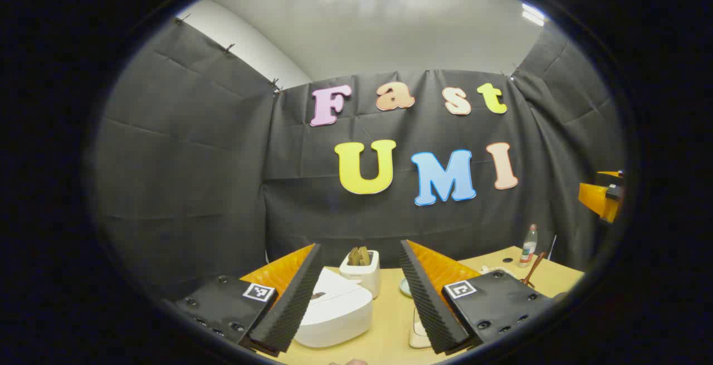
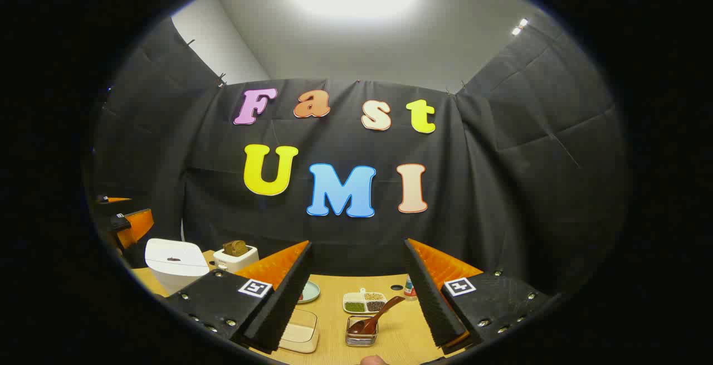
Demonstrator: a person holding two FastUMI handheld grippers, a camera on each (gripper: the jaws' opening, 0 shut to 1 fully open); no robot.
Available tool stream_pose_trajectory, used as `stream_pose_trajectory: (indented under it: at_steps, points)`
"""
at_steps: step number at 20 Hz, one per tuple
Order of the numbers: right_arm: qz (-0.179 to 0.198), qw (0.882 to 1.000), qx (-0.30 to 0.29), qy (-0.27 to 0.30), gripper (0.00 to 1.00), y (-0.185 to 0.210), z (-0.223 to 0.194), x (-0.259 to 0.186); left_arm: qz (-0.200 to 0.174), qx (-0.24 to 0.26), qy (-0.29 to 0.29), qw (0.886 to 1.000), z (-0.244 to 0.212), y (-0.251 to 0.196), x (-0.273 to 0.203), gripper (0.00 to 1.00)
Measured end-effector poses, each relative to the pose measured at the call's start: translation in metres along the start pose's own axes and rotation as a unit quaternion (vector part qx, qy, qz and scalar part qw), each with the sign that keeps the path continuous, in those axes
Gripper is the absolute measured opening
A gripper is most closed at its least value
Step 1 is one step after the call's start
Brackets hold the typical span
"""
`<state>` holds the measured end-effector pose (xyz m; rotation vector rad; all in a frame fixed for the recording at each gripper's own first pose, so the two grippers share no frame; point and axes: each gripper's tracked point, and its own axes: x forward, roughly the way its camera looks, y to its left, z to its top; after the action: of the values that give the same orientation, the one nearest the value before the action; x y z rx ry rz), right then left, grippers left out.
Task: Close the left gripper, press the button to open the rice cooker; take a wooden spoon from the chopstick holder with the right hand, scoop a spoonful of rice and pour it into the rice cooker, then put the wooden spoon back into the chopstick holder.
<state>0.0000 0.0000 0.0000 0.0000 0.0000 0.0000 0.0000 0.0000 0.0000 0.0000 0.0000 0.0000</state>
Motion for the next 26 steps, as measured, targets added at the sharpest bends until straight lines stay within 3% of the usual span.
stream_pose_trajectory:
  at_steps: [3,15,16,17,18,23,26]
  points:
    - [0.001,1.0,0.002,0.001,0.97,-0.001,-0.001,-0.002,0.001,-0.002,0.003,1.0,-0.002,-0.001,0.0,0.98]
    - [0.007,1.0,0.004,0.004,0.97,-0.002,-0.007,0.004,0.002,0.004,-0.003,1.0,0.003,0.0,-0.001,0.95]
    - [0.009,1.0,0.004,0.004,0.97,-0.001,-0.007,0.005,0.003,0.005,-0.003,1.0,0.005,0.0,0.0,0.99]
    - [0.011,1.0,0.005,0.005,0.97,0.0,-0.007,0.005,0.004,0.006,-0.003,1.0,0.004,0.001,0.0,0.95]
    - [0.012,1.0,0.005,0.005,0.97,0.0,-0.007,0.007,0.004,0.005,-0.004,1.0,0.005,0.001,0.001,0.99]
    - [0.014,1.0,0.007,0.003,0.97,0.0,-0.007,0.011,0.007,0.0,-0.004,1.0,0.005,0.002,0.004,0.95]
    - [0.015,1.0,0.007,0.005,0.97,0.0,-0.009,0.013,0.001,-0.001,-0.006,1.0,0.006,0.001,0.007,0.87]
